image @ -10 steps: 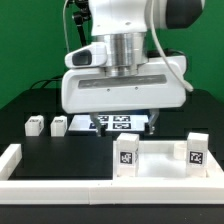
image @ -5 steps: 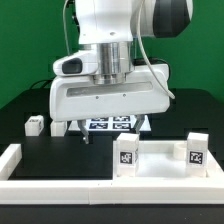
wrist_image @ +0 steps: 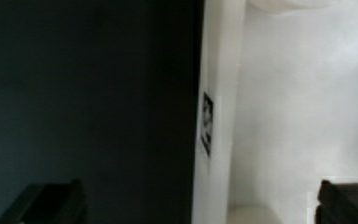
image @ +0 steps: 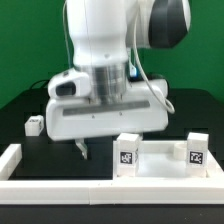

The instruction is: Assemble square table

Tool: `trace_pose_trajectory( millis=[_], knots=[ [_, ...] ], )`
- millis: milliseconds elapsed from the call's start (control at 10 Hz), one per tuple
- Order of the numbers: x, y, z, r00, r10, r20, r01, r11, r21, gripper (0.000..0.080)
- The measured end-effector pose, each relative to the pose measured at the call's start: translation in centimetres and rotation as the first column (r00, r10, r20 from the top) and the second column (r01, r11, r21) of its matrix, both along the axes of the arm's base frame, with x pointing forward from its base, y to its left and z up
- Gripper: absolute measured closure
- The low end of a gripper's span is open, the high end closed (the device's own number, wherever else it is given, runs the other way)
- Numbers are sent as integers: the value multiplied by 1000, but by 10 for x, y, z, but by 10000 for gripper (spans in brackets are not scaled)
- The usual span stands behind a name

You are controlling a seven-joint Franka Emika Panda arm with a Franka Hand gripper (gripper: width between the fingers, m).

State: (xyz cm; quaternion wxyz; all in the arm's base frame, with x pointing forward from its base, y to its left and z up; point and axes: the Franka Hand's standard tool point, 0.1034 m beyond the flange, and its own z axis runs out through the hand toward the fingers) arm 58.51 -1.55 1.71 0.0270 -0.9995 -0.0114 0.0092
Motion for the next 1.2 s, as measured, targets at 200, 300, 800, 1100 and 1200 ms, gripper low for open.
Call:
trace_pose_trajectory(
  millis=[200,300,800,1100,1200],
  knots=[
    [-2,11,-9,1000,-13,-5,13,1000,-28,151],
    [-1,7,-7,1000,-15,-2,15,999,-28,151],
    [-1,5,-8,1000,-22,-3,22,999,-28,540],
    [-1,0,-8,1000,-28,-2,28,999,-32,744],
    [-1,0,-8,1000,-28,-2,28,999,-32,744]
  ],
)
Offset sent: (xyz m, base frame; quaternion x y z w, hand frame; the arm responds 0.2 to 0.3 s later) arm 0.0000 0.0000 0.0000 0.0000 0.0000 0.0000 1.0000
